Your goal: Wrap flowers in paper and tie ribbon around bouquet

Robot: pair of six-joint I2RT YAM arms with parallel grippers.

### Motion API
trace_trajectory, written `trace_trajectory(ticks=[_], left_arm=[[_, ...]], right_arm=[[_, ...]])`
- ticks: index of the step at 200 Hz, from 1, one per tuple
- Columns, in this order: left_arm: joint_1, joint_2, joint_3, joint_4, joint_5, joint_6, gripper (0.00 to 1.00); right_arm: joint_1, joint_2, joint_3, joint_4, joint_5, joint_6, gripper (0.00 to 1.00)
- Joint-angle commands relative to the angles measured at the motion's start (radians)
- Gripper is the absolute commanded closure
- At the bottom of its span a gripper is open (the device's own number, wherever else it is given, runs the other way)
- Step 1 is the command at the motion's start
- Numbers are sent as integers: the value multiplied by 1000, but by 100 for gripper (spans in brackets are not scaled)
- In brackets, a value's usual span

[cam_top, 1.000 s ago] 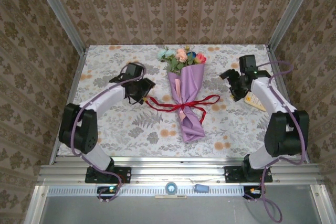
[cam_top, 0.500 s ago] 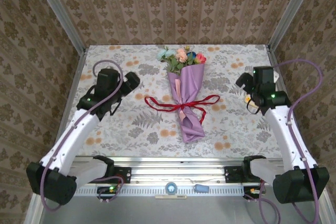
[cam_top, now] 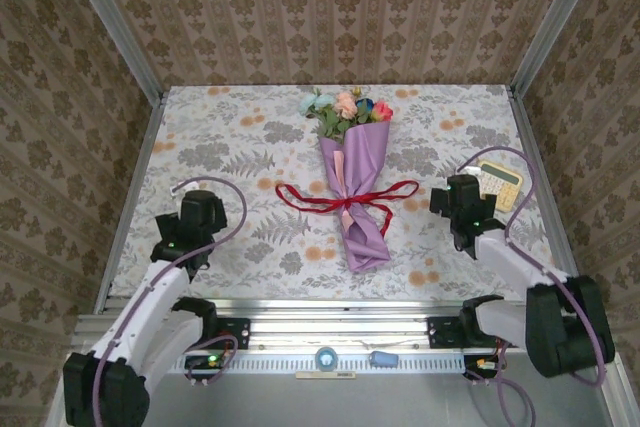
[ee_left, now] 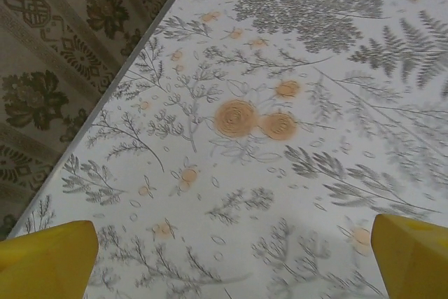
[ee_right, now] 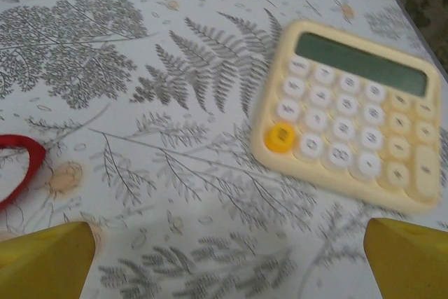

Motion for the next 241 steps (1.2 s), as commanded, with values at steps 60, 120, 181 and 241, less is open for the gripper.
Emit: trace_trajectory(ticks=[60,120,181,241], left_arm=[[256,449,-142,1003,376,146,0],[274,727,-171,1385,542,254,0],[260,745,-59,1205,559,280,0],[262,745,-67,1221,561,282,0]], right_arm=[[-46,266,3,615,-154,-135,0],[-83,359,-98,877,-211,-109,0],[-91,352,-56,782,-232,-105,0],[-93,349,-59,787,-237,-105,0]])
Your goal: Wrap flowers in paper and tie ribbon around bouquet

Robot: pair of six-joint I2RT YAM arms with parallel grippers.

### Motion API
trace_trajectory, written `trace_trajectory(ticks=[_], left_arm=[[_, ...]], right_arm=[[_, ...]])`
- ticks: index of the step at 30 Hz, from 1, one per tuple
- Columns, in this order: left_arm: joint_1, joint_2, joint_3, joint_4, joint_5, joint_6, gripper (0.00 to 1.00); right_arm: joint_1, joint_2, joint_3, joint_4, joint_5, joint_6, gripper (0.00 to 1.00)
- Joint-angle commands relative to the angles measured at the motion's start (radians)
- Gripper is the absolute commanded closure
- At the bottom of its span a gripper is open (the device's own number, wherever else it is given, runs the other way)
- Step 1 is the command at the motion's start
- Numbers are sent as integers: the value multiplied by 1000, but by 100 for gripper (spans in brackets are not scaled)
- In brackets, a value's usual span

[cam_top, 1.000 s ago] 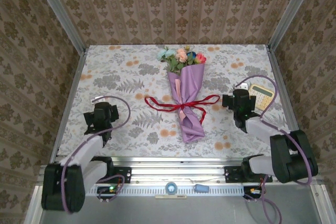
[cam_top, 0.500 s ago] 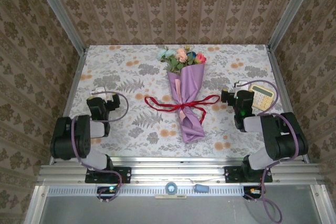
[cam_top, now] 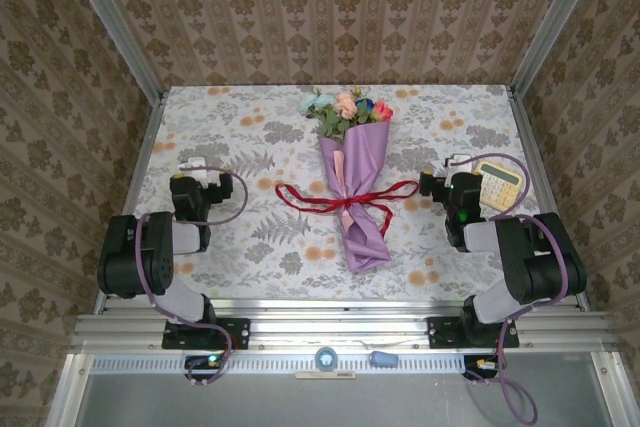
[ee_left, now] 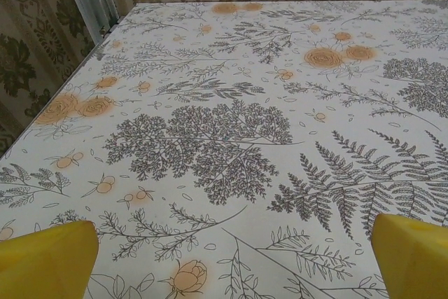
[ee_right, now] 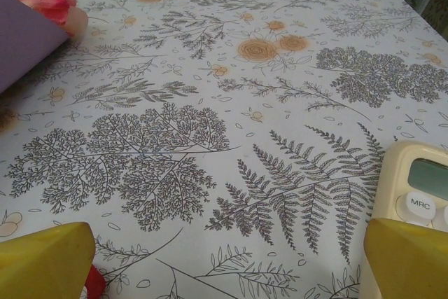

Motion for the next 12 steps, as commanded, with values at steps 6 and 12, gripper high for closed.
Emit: trace_trajectory(ticks=[6,12], left_arm=[[-2,-12,-3,-1,22,21,0],[-6,-11,3,-8,12,23,0]], right_arm=[[-8,12,25,34,-11,0,0],[-19,7,22,35,-34,6,0]])
